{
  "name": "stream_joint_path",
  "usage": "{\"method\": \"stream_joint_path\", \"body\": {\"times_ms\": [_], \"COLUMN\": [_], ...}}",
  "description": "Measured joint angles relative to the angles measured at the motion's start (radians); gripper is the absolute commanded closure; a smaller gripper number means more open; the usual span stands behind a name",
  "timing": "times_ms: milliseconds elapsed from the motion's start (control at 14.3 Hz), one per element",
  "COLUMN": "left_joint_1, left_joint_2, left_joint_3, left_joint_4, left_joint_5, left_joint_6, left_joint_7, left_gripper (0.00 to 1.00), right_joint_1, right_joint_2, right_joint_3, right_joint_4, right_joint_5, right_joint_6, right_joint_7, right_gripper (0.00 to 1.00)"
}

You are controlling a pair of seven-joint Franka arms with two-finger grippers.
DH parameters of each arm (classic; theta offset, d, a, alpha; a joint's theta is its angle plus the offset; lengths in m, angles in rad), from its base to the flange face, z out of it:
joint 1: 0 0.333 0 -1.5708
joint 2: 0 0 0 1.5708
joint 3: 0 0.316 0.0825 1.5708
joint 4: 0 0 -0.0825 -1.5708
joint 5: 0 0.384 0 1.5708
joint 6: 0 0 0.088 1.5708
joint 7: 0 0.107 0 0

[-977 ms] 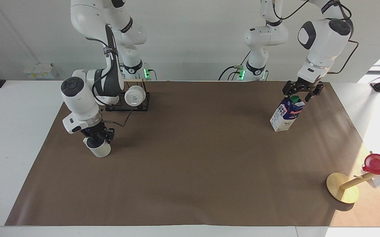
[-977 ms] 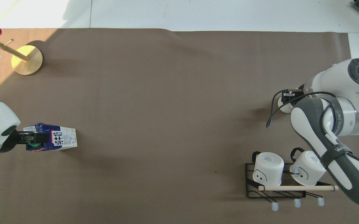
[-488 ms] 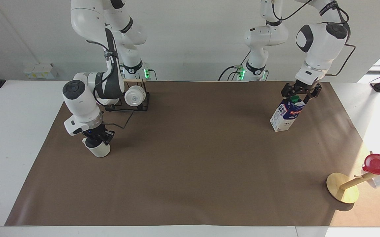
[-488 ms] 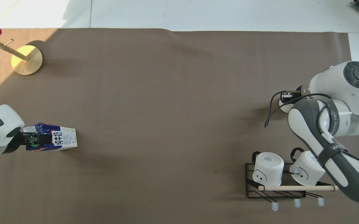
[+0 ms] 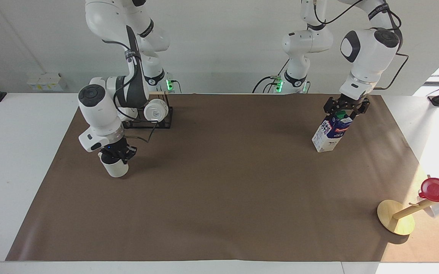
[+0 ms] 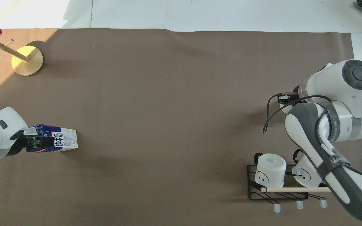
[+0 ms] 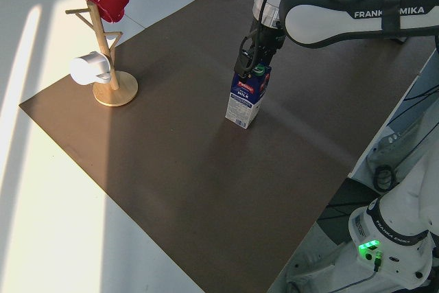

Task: Place cup and milk on table
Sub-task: 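Carry the white mug with the right gripper toward the table center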

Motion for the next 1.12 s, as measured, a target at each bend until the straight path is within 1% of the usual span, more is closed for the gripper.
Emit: {"method": "stream_joint_path", "body": {"times_ms": [140, 209, 419, 558, 628, 767, 977, 1116], "left_joint_1": [0.000, 0.000, 0.000, 0.000, 0.000, 0.000, 0.000, 0.000], "left_joint_2": [0.000, 0.000, 0.000, 0.000, 0.000, -0.001, -0.002, -0.002], "left_joint_3": [-0.001, -0.001, 0.000, 0.001, 0.001, 0.001, 0.000, 0.000], "left_joint_4": [0.000, 0.000, 0.000, 0.000, 0.001, 0.007, 0.029, 0.055], "left_joint_5": [0.000, 0.000, 0.000, 0.000, 0.000, 0.000, 0.000, 0.000], "left_joint_6": [0.000, 0.000, 0.001, 0.000, 0.000, -0.002, -0.016, -0.032], "left_joint_7": [0.000, 0.001, 0.001, 0.001, 0.001, 0.001, 0.001, 0.001], "left_gripper": [0.22, 0.25, 0.36, 0.39, 0.42, 0.43, 0.44, 0.46], "right_joint_1": [0.065, 0.104, 0.208, 0.277, 0.309, 0.384, 0.474, 0.522], "right_joint_2": [-0.039, -0.051, -0.059, -0.058, -0.055, -0.035, 0.015, 0.063], "right_joint_3": [0.004, 0.005, 0.008, 0.008, 0.008, 0.008, 0.008, 0.008], "right_joint_4": [0.000, 0.000, 0.011, 0.037, 0.054, 0.092, 0.138, 0.194], "right_joint_5": [0.000, 0.000, 0.000, 0.000, 0.000, -0.025, -0.044, -0.044], "right_joint_6": [-0.018, -0.024, -0.026, -0.032, -0.045, -0.071, -0.091, -0.143], "right_joint_7": [-0.002, 0.001, 0.016, 0.060, 0.106, 0.225, 0.354, 0.399], "right_gripper": [1.00, 1.00, 1.00, 1.00, 1.00, 1.00, 1.00, 1.00]}}
